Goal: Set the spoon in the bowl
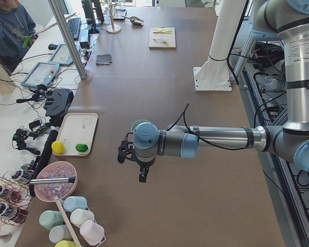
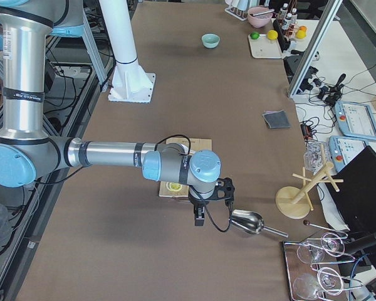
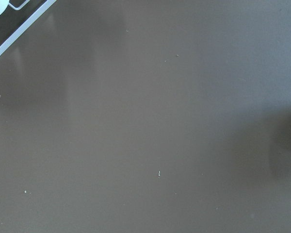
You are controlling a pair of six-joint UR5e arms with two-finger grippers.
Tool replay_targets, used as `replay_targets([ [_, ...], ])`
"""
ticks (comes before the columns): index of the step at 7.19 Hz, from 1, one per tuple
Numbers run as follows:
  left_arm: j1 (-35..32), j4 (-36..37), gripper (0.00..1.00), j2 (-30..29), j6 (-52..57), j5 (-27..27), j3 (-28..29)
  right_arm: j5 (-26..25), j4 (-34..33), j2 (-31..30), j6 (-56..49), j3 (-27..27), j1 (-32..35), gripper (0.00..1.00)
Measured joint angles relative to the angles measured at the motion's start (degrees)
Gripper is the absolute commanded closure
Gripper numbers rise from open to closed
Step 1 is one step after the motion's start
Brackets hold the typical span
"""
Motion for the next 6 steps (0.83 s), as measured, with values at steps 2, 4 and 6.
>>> replay_targets([
  [2,0.08,-0.06,0.02,-0.18,0.19,0.03,-0.12,0.73,0.06,0.13,0.05,0.00,-0.19,0.00],
  [4,0.09,-0.01,0.03,-0.08,-0.03,-0.01,-0.63,0.79,0.09,0.25,0.07,-0.33,-0.24,0.00],
  [6,0.03,0.03,0.03,-0.12,-0.32,-0.03,-1.82,1.12,0.03,0.21,0.14,0.26,-0.21,0.00],
])
